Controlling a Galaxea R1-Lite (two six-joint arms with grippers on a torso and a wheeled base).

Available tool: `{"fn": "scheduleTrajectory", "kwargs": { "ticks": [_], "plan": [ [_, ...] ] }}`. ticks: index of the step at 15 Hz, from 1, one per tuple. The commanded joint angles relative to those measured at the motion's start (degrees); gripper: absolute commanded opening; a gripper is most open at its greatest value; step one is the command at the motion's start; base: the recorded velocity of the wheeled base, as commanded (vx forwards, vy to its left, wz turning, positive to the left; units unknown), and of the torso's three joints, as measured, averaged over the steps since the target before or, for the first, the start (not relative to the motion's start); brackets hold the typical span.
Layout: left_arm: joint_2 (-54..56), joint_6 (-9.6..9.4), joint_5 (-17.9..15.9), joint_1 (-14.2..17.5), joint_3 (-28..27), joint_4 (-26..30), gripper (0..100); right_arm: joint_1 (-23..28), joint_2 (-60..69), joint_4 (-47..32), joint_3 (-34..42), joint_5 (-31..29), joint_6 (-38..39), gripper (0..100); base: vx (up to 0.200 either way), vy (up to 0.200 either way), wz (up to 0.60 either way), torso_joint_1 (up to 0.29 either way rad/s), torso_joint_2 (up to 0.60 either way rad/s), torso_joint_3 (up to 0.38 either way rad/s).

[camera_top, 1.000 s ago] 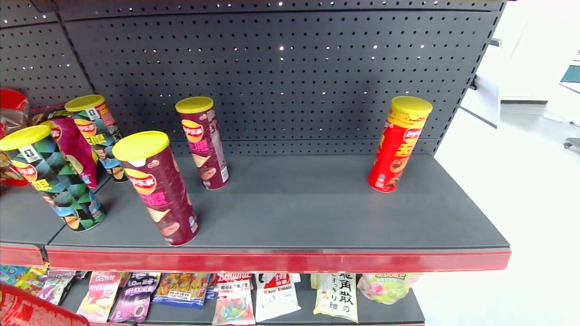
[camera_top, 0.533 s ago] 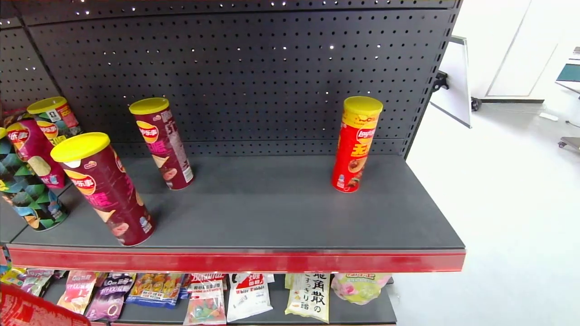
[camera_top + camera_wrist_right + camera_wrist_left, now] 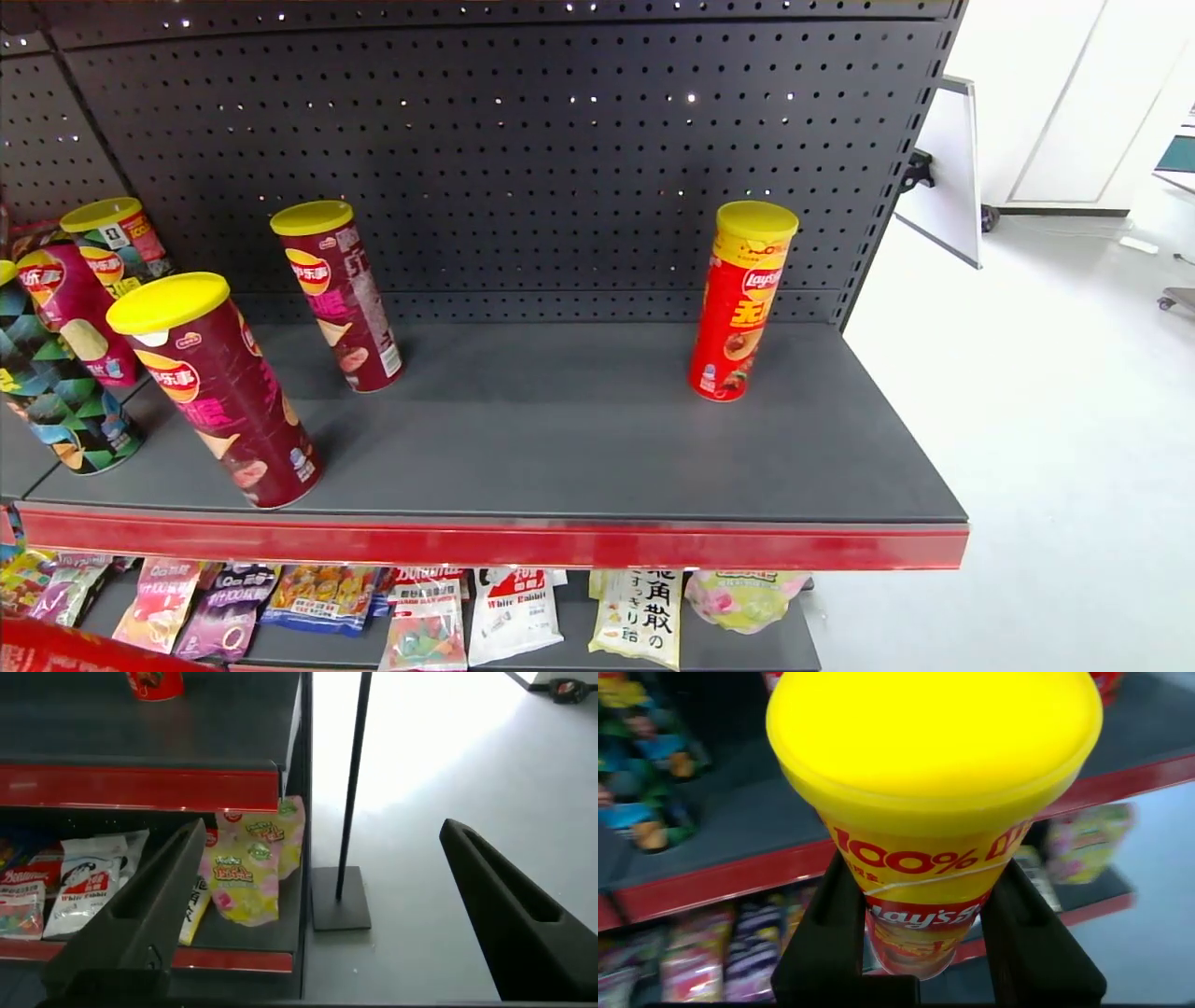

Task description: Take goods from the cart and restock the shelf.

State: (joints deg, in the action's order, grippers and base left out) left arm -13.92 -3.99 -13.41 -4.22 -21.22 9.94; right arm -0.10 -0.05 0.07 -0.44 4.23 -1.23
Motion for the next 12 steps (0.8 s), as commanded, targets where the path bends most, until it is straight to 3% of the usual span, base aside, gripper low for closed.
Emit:
{"fn": "scheduleTrajectory", "kwargs": {
  "ticks": [1, 3, 6, 8, 12],
  "plan": [
    [-1.55, 0.47, -0.56, -0.18, -0.49, 0.08, 0, -0.52, -14.45, 0.45, -13.62, 3.68, 2.81, 100, 0.000, 0.000, 0.00, 0.000, 0.00, 0.000],
    [-4.54, 0.03, 0.93, 0.09, -0.75, 0.00, 0, -2.01, -33.53, 0.45, -29.88, 5.00, 8.70, 100, 0.000, 0.000, 0.00, 0.000, 0.00, 0.000],
    [-8.75, 0.12, 0.49, -0.18, -1.98, 0.00, 0, -7.99, -48.03, 5.02, -30.67, 8.43, 1.41, 100, 0.000, 0.000, 0.00, 0.000, 0.00, 0.000],
    [-9.90, 0.21, -1.36, -0.18, -1.54, -0.09, 0, -11.77, -59.72, 17.15, -29.80, 12.73, 0.88, 100, 0.000, 0.000, 0.00, 0.000, 0.00, 0.000],
    [-9.81, 0.21, -1.44, -0.26, -1.54, 0.00, 0, -11.77, -79.05, 37.81, -31.20, 21.96, 0.53, 100, 0.000, 0.000, 0.00, 0.000, 0.00, 0.000]
  ]
}}
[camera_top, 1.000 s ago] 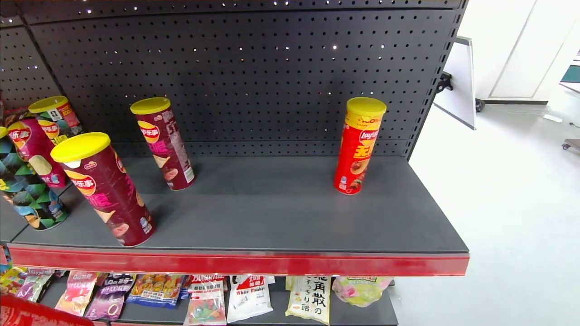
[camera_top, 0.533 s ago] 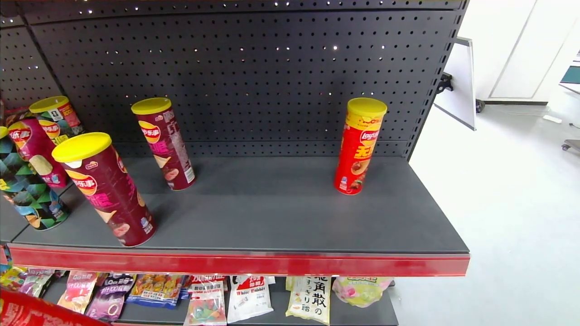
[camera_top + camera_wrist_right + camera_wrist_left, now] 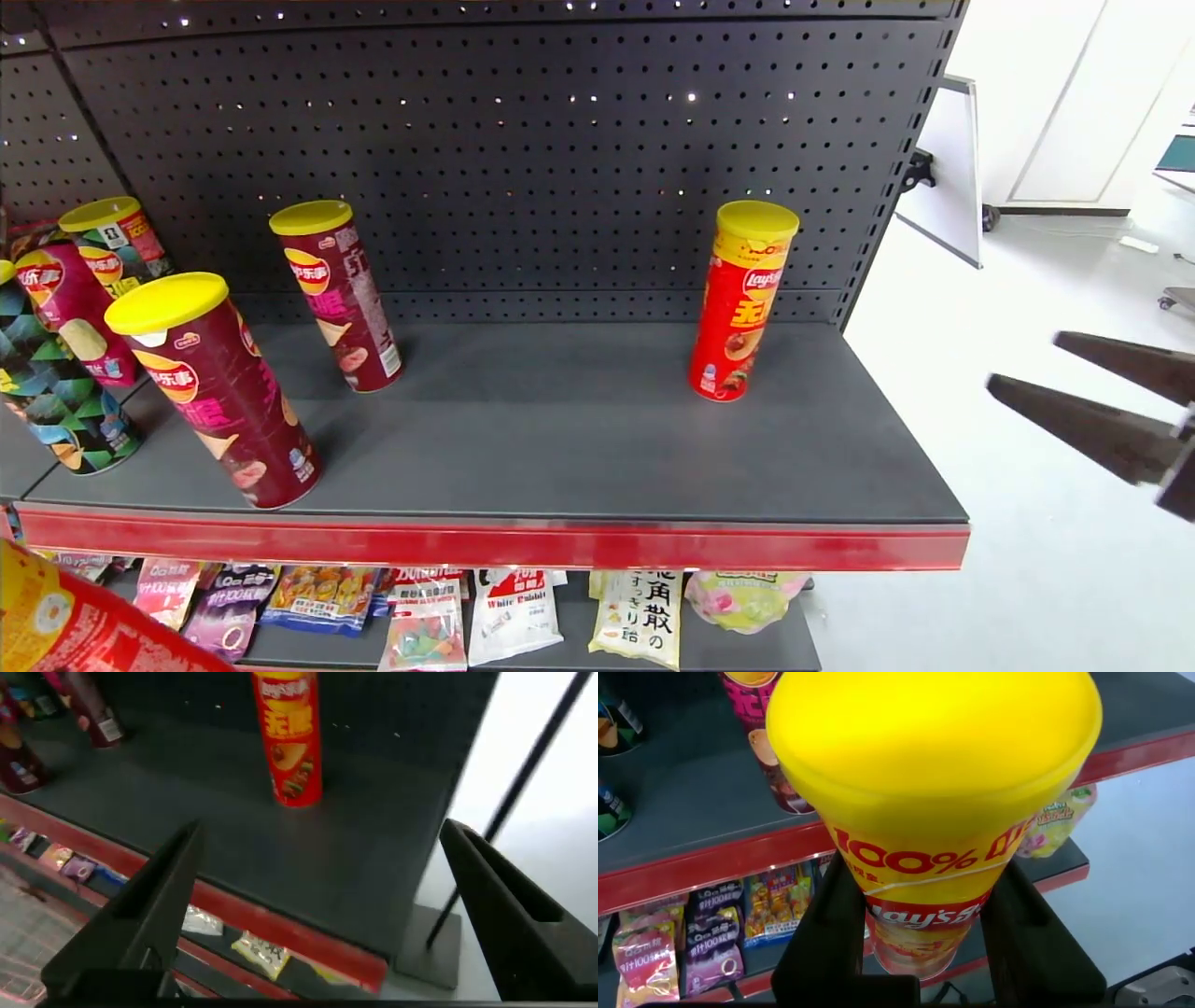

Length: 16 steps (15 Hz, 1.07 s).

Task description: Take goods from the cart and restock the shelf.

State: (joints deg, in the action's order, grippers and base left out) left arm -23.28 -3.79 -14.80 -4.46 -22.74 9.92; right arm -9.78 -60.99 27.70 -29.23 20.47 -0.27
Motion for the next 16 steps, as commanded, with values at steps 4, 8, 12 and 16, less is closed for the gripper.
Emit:
{"fn": "scheduleTrajectory", "kwargs": {
  "ticks": [4, 8, 12, 16],
  "plan": [
    [-0.36, -0.16, 0.21, 0.07, -0.38, 0.01, 0, -2.26, -25.76, 12.29, -7.15, 9.15, -0.96, 100, 0.000, 0.000, 0.00, 0.000, 0.00, 0.000],
    [-0.62, -0.78, 0.03, 0.07, -0.56, 0.01, 0, -1.82, -32.53, 12.64, -12.78, 14.42, -4.39, 100, 0.000, 0.000, 0.00, 0.000, 0.00, 0.000],
    [-0.53, -0.78, 0.12, 0.07, -0.47, 0.01, 0, -1.39, -36.92, 12.64, -16.91, 18.73, -5.36, 100, 0.000, 0.000, 0.00, 0.000, 0.00, 0.000],
    [-0.53, -0.87, 0.12, 0.07, -0.47, 0.01, 0, 1.60, -43.42, 12.64, -23.59, 23.13, -7.64, 100, 0.000, 0.000, 0.00, 0.000, 0.00, 0.000]
  ]
}}
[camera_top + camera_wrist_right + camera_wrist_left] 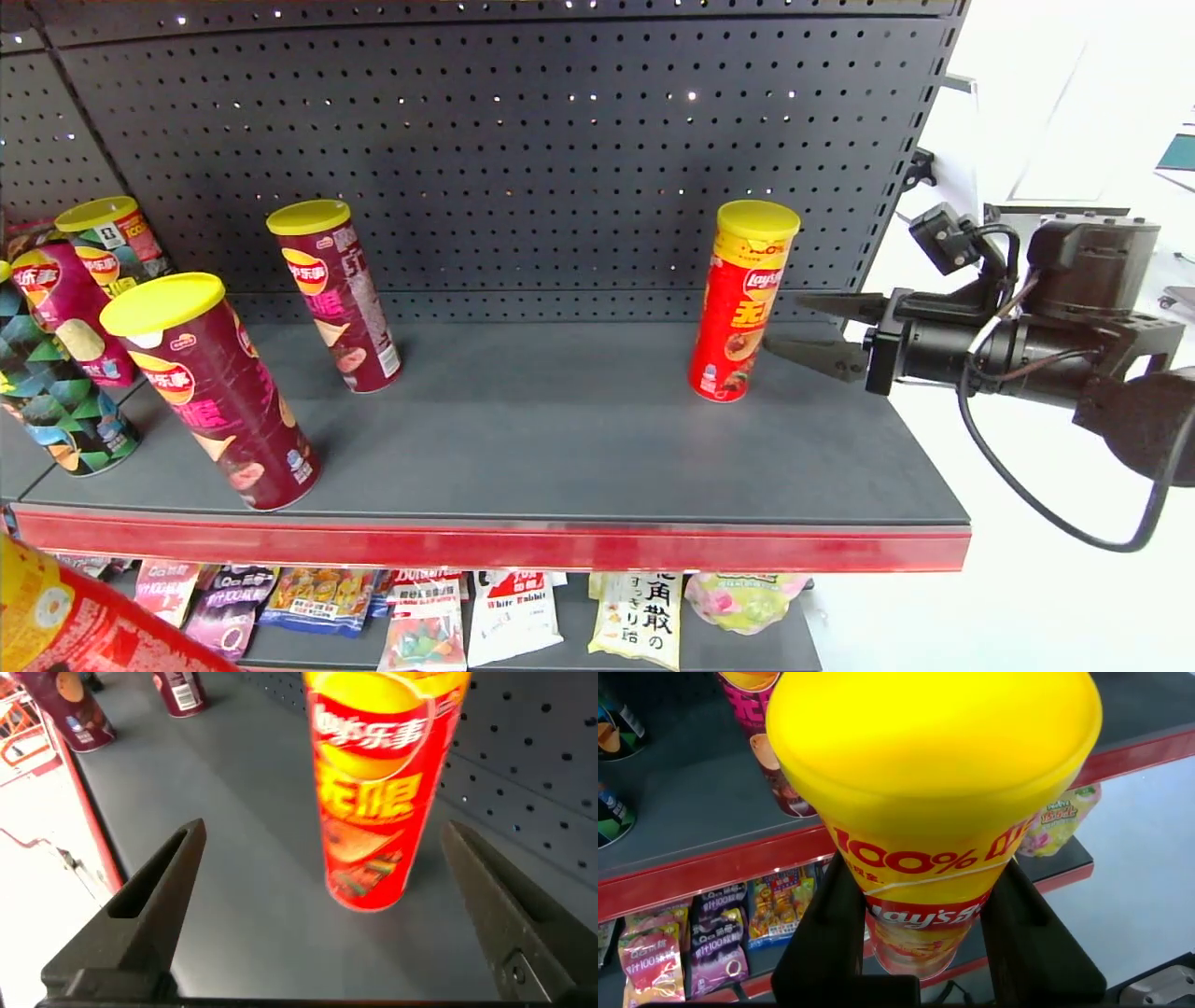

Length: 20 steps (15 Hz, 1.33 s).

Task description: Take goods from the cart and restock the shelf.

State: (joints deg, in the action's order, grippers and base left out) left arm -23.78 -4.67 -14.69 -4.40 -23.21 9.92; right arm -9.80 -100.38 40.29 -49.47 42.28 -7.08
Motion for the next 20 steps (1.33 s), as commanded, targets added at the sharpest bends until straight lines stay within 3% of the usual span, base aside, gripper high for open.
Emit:
{"fn": "scheduleTrajectory", "kwargs": {
  "ticks": [1, 13, 20],
  "plan": [
    [-0.03, 0.01, 0.01, 0.01, 0.01, 0.01, 0, 2.86, -5.62, 0.05, -5.11, 2.99, -1.79, 100, 0.000, 0.000, 0.00, 0.000, 0.00, 0.000],
    [-0.74, -0.87, -0.08, -0.08, 0.01, 0.01, 0, 3.82, -13.53, -0.04, -14.78, 7.82, -2.67, 100, 0.000, 0.000, 0.00, 0.000, 0.00, 0.000],
    [-0.83, -0.87, 0.01, 0.01, 0.01, 0.01, 0, 2.07, -13.70, -0.12, -15.04, 8.08, -2.50, 100, 0.000, 0.000, 0.00, 0.000, 0.00, 0.000]
  ]
}}
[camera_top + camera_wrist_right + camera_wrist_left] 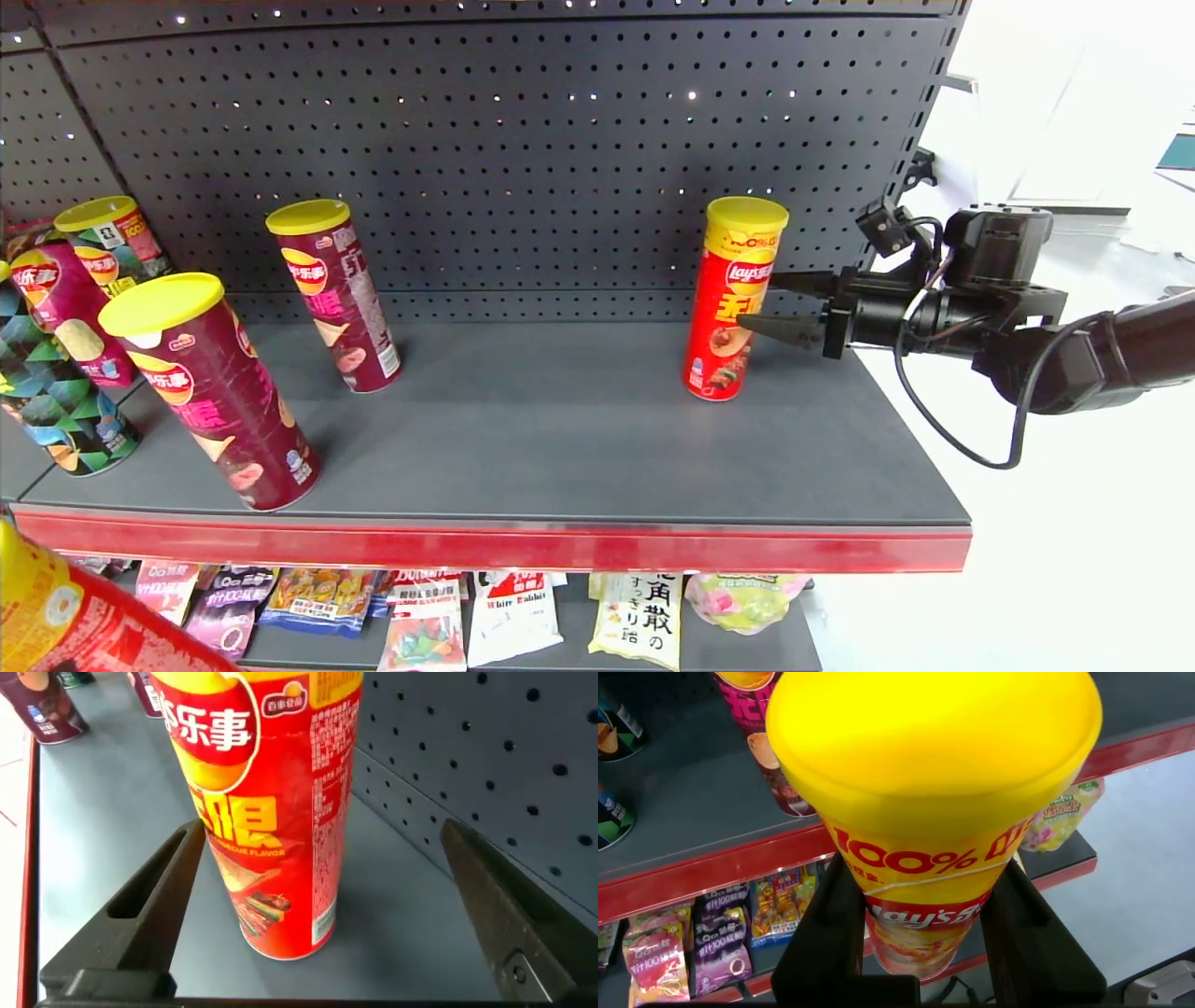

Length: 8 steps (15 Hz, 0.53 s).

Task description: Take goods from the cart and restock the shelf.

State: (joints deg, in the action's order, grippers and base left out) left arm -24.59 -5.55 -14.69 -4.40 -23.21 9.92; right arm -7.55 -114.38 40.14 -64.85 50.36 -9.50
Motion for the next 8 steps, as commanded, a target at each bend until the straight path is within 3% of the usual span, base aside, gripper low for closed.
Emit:
{"fn": "scheduleTrajectory", "kwargs": {
  "ticks": [1, 8],
  "plan": [
    [0.07, 0.01, 0.01, 0.01, 0.01, 0.01, 0, -0.28, 0.48, 0.02, 0.69, 0.00, -0.26, 100, 0.000, 0.000, 0.00, 0.000, 0.00, 0.000],
    [0.15, -0.08, 0.10, 0.01, -0.08, -0.08, 0, -3.53, 1.80, 0.02, 0.78, -0.61, -0.17, 100, 0.000, 0.000, 0.00, 0.000, 0.00, 0.000]
  ]
}}
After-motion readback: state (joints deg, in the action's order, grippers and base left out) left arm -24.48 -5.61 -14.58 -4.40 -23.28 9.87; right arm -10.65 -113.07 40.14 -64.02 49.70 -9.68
